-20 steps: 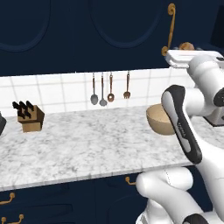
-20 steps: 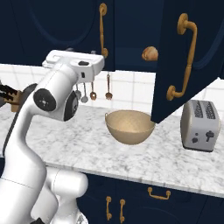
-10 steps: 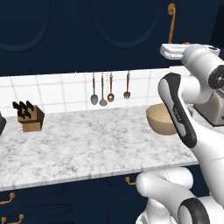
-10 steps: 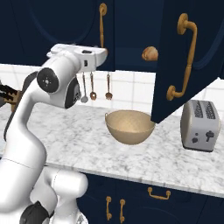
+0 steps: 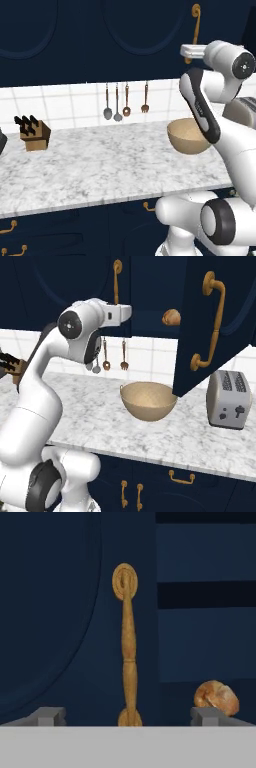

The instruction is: Open the cabinet, pick up the bread from the cabinet and place it in the basket. Then move the basket to the dining counter.

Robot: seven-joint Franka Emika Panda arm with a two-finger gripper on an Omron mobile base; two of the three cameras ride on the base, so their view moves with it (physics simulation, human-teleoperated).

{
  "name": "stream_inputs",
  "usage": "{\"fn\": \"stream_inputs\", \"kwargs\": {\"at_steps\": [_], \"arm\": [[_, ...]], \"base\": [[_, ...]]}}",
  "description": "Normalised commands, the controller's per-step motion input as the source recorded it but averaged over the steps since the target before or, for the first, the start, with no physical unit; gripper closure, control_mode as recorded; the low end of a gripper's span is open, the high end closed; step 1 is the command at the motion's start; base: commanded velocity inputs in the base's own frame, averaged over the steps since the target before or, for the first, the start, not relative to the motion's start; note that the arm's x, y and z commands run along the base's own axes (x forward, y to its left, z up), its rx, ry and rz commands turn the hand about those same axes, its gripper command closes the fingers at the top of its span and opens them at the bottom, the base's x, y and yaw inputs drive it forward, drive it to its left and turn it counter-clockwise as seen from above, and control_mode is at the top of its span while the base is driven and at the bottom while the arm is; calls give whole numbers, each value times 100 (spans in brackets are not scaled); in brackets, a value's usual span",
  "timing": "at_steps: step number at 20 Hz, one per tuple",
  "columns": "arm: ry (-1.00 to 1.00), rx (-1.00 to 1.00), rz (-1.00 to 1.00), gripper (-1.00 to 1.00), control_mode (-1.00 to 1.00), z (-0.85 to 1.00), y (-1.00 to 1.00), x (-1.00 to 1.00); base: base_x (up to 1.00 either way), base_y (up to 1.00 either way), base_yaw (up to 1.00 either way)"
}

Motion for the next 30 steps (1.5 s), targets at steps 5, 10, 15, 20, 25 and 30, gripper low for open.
{"fn": "stream_inputs", "kwargs": {"at_steps": [5,10,15,20,25,30], "arm": [[7,0,0,-100,-100,0,0,55],[8,0,0,-100,-100,0,0,57],[6,0,0,-100,-100,0,0,55],[1,1,0,100,-100,-9,0,49],[7,7,0,100,-100,-24,15,40],[3,12,0,100,-100,-10,97,-37]], "base": [[0,0,0],[0,0,0],[0,0,0],[0,0,0],[0,0,0],[0,0,0]]}}
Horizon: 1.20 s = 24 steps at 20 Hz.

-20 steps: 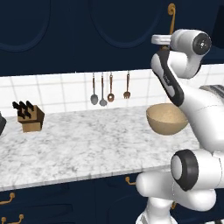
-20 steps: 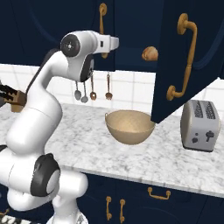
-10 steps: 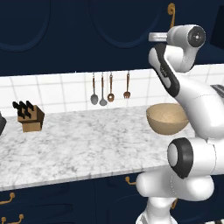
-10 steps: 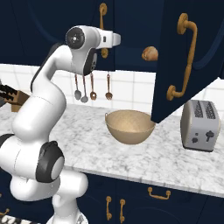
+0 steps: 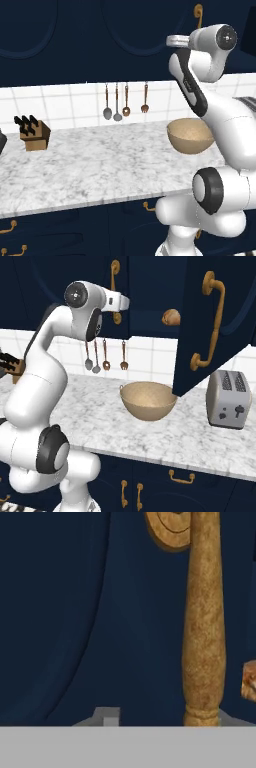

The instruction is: Open the cabinet, pick up the bread from the cabinet and place it in the basket. Then move the basket to the dining counter.

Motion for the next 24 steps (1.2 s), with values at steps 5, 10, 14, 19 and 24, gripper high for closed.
{"fn": "stream_inputs", "kwargs": {"at_steps": [5,10,14,19,24], "arm": [[0,6,0,100,-100,-16,100,-92],[-1,2,0,100,-100,-1,100,-100],[0,0,0,100,-100,0,100,-100],[0,0,0,100,-100,-9,100,-100],[0,0,0,100,-100,-19,100,-97]], "base": [[0,0,0],[0,0,0],[0,0,0],[0,0,0],[0,0,0]]}}
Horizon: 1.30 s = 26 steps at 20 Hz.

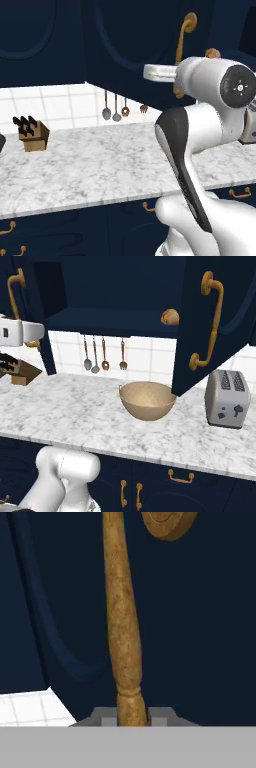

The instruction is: Open the cabinet, pick up the bread from the cabinet and place it in the basket. Then move the basket to the dining counter.

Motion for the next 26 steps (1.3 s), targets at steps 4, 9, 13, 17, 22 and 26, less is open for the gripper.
{"fn": "stream_inputs", "kwargs": {"at_steps": [4,9,13,17,22,26], "arm": [[0,0,0,100,-100,-17,100,-87],[1,0,0,100,-100,-2,100,-83],[19,-1,0,100,-100,0,100,-4],[15,8,-7,100,-100,23,38,-41],[-16,29,2,100,-100,14,-100,-93],[-6,7,4,100,-100,0,-100,-67]], "base": [[0,0,0],[0,0,0],[0,0,0],[0,0,0],[0,0,0],[0,0,0]]}}
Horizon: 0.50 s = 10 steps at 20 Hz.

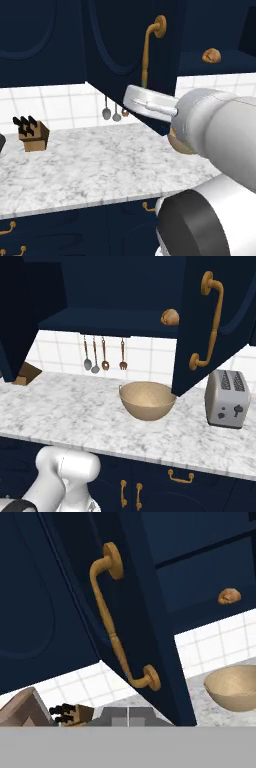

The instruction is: Open the cabinet, pick up the bread from the cabinet and place it in the basket. Then move the basket to the dining counter.

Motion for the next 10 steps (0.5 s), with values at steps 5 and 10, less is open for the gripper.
{"fn": "stream_inputs", "kwargs": {"at_steps": [5,10], "arm": [[1,2,9,100,-100,0,-100,-8],[11,0,7,100,-100,0,-100,7]], "base": [[0,0,0],[0,0,0]]}}
